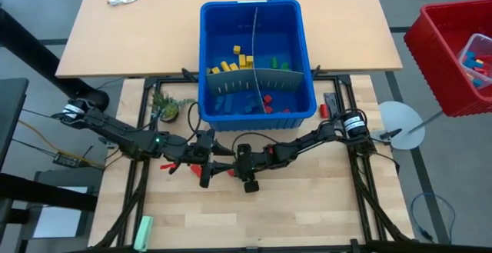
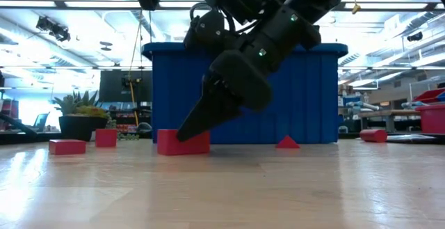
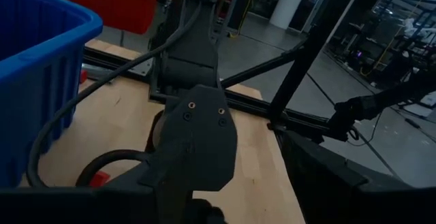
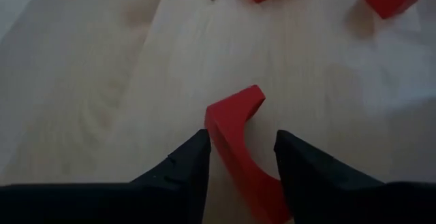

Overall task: Sort blocks
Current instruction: Put the orange block with the other orange blocks into the blue bin

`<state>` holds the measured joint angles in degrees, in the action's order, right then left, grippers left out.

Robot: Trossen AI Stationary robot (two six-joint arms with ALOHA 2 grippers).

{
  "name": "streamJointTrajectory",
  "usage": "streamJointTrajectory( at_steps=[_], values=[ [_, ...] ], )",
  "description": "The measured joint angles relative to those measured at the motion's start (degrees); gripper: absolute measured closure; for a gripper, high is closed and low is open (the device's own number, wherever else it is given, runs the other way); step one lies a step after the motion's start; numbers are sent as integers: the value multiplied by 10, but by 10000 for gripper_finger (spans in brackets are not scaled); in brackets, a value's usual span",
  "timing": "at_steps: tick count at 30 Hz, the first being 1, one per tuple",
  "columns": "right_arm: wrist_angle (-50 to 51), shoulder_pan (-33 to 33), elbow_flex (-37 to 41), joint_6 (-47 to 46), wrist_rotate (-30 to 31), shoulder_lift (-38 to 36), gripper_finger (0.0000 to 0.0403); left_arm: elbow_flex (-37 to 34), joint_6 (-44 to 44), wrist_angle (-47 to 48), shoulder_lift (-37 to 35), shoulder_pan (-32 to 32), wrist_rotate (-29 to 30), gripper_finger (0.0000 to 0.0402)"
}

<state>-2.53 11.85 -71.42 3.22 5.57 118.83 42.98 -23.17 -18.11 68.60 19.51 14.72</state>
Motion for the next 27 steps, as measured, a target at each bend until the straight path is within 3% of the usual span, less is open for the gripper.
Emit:
streamJointTrajectory(
  at_steps=[13,24,27],
  values=[
    [30,-3,0,-21,-31,0,265,0,0,2,0,0,0,169],
    [34,-8,1,-99,-19,1,377,0,0,3,0,0,0,169],
    [35,-8,1,-108,-10,-2,388,0,0,3,0,0,0,169]
  ],
)
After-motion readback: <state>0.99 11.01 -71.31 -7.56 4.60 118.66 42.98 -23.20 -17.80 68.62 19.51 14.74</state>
